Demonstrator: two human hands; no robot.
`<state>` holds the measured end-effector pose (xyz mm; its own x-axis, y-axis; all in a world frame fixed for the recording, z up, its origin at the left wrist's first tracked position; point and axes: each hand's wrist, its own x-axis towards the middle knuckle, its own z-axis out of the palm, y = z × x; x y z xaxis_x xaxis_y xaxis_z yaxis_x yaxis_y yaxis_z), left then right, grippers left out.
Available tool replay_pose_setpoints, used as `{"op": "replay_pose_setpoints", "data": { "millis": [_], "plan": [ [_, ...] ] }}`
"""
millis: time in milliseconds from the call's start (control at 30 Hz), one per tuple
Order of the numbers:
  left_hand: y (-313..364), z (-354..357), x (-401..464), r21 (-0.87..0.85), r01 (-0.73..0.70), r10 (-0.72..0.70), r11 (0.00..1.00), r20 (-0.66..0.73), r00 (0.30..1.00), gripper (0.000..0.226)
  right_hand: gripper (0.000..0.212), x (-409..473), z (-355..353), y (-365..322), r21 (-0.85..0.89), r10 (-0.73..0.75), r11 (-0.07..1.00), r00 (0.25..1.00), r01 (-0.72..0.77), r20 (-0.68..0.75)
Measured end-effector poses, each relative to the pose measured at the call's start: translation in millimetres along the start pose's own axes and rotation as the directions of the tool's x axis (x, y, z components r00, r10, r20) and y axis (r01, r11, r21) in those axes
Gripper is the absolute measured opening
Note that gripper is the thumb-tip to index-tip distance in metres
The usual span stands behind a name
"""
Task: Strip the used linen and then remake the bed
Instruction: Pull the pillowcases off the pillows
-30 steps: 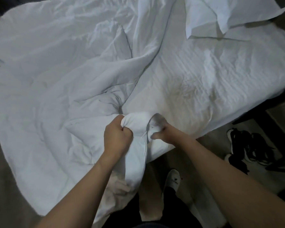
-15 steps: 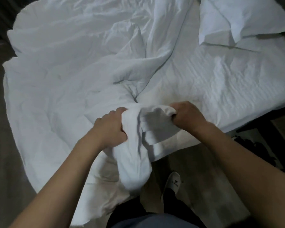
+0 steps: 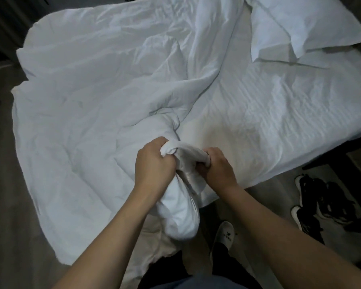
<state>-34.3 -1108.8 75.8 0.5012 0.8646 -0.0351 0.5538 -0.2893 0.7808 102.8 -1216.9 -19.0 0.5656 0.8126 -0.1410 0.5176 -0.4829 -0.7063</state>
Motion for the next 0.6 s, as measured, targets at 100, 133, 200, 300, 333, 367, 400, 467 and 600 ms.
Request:
{"op": "replay_pose_setpoints", "data": {
  "millis": [100,133,200,300,333,367,400,467,600],
  "plan": [
    [-9.0,-17.1,-0.7,-0.065,0.063,-0.068,0.996,-0.09,0.994,0.018,0.032,-0.6,21.8,1.0,-0.058,0.057,0.997,0.996,-0.054,0.064],
    [-12.3,-20.7,-0.8,-0.08,0.083,-0.091,0.993,-0.108,0.99,0.021,0.035,-1.9,26.6,2.7,-0.073,0.061,0.996,0.994,-0.055,0.092],
    [-15.1,-23.6,-3.1,-0.114,0.11,-0.124,0.987,-0.12,0.985,0.021,0.043,-5.0,31.5,8.6,-0.095,0.082,0.993,0.988,-0.07,0.129],
    [-9.9,-21.2,-10.2,-0.135,0.089,-0.103,0.987,-0.101,0.99,0.016,0.046,-6.1,34.0,22.1,-0.064,0.16,0.986,0.974,-0.152,0.162],
    [-9.5,-19.7,-11.0,-0.148,0.081,-0.097,0.986,-0.1,0.99,0.014,0.044,-5.0,32.6,23.8,-0.062,0.205,0.978,0.963,-0.197,0.175],
    [-12.0,-19.5,-9.9,-0.159,0.09,-0.107,0.983,-0.102,0.989,0.013,0.04,-3.4,30.0,24.0,-0.064,0.242,0.97,0.953,-0.234,0.184],
    [-18.4,-20.6,-6.4,-0.166,0.106,-0.125,0.981,-0.109,0.986,0.013,0.032,-1.5,24.9,21.5,-0.071,0.254,0.967,0.95,-0.245,0.182],
    [-37.0,-28.1,9.2,-0.146,0.148,-0.168,0.978,-0.143,0.975,0.013,0.008,6.3,6.5,6.4,-0.129,0.173,0.979,0.975,-0.156,0.138],
    [-64.4,-48.5,39.0,0.0,0.253,-0.248,0.968,-0.192,0.95,0.012,0.022,29.7,-51.8,-53.3,-0.34,-0.256,0.897,0.96,0.281,0.118]
  ]
}}
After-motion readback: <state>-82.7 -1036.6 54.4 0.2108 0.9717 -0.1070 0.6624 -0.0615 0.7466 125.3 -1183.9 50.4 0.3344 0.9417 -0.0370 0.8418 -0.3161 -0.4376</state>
